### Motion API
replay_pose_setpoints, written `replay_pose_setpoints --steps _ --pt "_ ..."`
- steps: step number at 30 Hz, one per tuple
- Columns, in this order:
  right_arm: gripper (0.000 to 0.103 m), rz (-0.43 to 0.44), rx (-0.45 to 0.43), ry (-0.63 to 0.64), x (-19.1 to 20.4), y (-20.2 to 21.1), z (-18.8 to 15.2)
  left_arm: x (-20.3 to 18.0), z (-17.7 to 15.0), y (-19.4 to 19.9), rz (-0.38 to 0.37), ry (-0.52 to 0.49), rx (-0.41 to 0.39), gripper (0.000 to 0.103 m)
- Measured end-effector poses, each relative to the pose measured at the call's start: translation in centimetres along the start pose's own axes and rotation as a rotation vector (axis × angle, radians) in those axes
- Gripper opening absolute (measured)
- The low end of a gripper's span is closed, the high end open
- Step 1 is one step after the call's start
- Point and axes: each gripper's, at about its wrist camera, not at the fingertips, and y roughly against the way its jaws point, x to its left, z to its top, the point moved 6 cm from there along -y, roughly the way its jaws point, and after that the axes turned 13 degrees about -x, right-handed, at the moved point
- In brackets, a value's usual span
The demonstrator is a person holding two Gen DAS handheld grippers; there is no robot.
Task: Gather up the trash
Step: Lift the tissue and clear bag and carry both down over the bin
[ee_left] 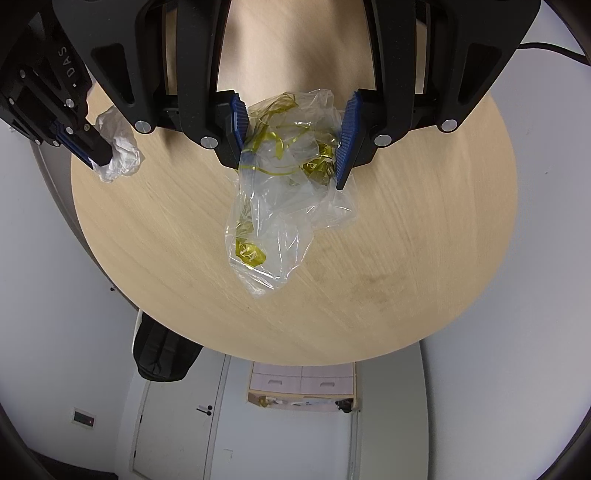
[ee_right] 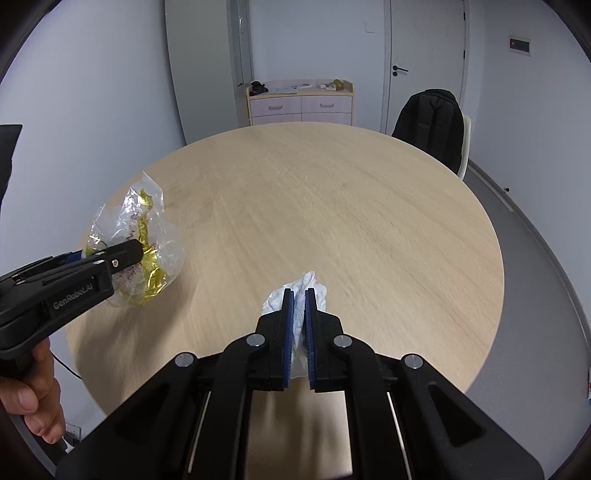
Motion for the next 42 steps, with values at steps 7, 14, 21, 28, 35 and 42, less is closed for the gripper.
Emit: replay_pose_setpoints --steps 7,14,21,28,35,42 --pt "0.005 0.007 -0.019 0.008 1.2 3.2 -2.0 1.1 -2.6 4.3 -0.002 0.002 -0.021 0.040" --pt "0.006 0.025 -0.044 0.026 2.7 6.2 -3.8 1.9 -5.4 8.1 -0.015 0.011 -0.039 0.040" --pt "0.006 0.044 -0.062 0.037 4.3 9.0 -5.9 3.1 -8.3 12.2 -0.011 0.017 -0.061 0.040" --pt "0.006 0.033 -0.085 0.052 5.1 11.4 -8.5 3.6 -11.0 14.4 0.003 0.009 -0.071 0.040" --pt "0.006 0.027 -0.092 0.063 5.6 13.0 -10.9 3.9 -14.5 15.4 0.001 -0.007 -0.054 0.040" --pt "0.005 0.012 -0.089 0.061 5.9 14.5 -13.8 4.8 -17.8 16.5 0.008 -0.005 -0.034 0.040"
